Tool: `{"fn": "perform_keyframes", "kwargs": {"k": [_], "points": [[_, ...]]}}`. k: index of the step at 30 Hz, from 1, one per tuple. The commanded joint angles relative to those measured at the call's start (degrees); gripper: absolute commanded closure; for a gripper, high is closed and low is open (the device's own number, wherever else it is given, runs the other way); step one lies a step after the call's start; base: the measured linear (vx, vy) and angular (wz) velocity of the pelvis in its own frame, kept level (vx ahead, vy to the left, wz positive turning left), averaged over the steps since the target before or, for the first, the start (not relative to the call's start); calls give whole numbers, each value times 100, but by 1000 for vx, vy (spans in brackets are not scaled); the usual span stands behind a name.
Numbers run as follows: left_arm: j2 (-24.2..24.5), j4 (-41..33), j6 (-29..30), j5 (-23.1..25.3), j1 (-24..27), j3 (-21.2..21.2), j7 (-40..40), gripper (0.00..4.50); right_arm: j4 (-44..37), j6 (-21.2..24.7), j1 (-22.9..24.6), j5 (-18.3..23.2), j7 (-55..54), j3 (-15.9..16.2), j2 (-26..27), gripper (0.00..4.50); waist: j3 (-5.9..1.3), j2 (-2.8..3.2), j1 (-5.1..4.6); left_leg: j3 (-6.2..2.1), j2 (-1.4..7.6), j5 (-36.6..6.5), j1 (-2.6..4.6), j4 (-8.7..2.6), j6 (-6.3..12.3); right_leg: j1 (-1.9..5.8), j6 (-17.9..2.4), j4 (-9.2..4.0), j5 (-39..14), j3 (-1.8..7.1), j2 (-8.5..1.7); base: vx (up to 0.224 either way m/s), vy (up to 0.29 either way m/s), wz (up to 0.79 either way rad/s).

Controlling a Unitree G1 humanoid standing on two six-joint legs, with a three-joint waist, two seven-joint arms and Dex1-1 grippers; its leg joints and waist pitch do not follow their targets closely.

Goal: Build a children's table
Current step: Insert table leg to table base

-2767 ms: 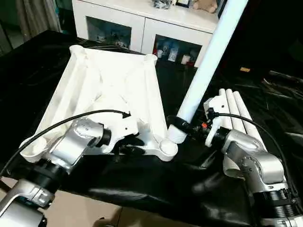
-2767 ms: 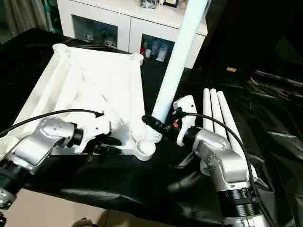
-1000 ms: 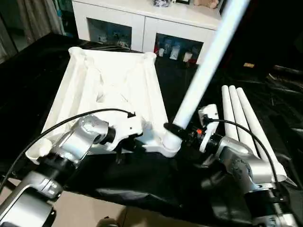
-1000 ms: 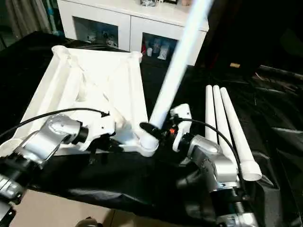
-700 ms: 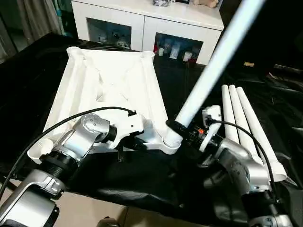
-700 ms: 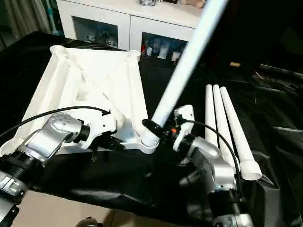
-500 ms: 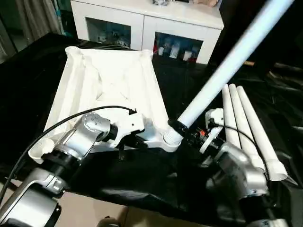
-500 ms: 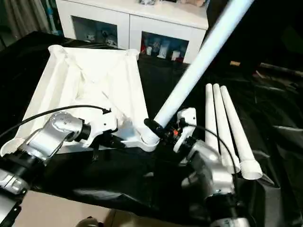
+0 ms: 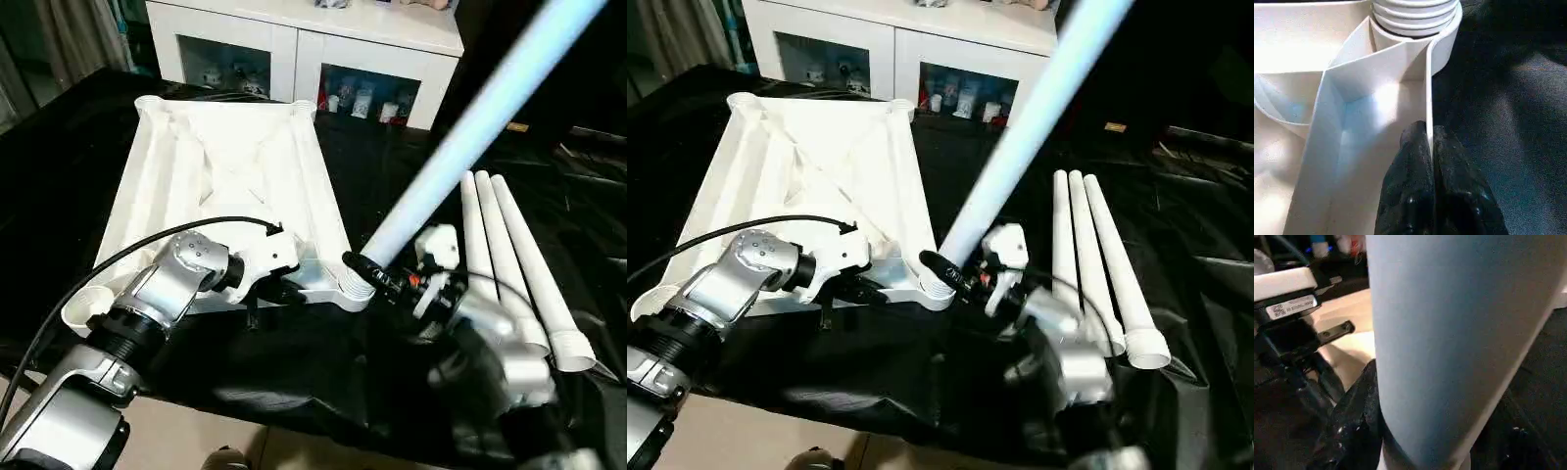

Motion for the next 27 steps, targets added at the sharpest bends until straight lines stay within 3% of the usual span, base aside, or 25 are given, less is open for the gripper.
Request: {"fn": "perform_keyframes", "kwargs": {"k": [1, 5, 11, 16, 22, 27], "points": [[62, -51, -63, 80, -95, 171, 116, 450, 318, 419, 210, -190, 169, 232, -107, 264, -286, 47, -42, -118, 261, -1164, 48, -476, 248, 193, -474, -659, -2349, 461, -802, 0, 0, 0], [68, -107, -77, 64, -41, 153, 78, 450, 524, 583, -18, -185, 424, 287, -261, 264, -307, 15, -53, -108, 262, -1071, 40, -470, 265, 205, -530, -627, -2134, 454, -795, 0, 0, 0], [64, -176, -107, 37, -6, 136, -3, 450, 658, 830, -153, -241, 1012, 528, -509, 264, -306, 19, -45, -101, 260, -1033, 36, -471, 283, 208, -502, -638, -2130, 454, -784, 0, 0, 0], [54, -196, -136, 39, 12, 130, -28, 450, 734, 753, -174, -391, 1180, 659, -588, 264, -330, 7, -28, -87, 265, -803, 28, -467, 326, 219, -612, -582, -1659, 457, -778, 0, 0, 0], [58, -228, -316, -20, 61, 111, -188, 450, 837, 586, -96, -592, 1413, 923, -667, 264, -328, 12, -38, -91, 272, -934, 42, -481, 286, 219, -603, -603, -1797, 453, -778, 0, 0, 0], [108, -395, -400, -117, 139, 76, -490, 450, 829, 618, -63, -618, 1588, 1016, -700, 264, -350, 15, -39, -90, 289, -883, 51, -495, 298, 231, -674, -573, -1464, 456, -773, 0, 0, 0]]}}
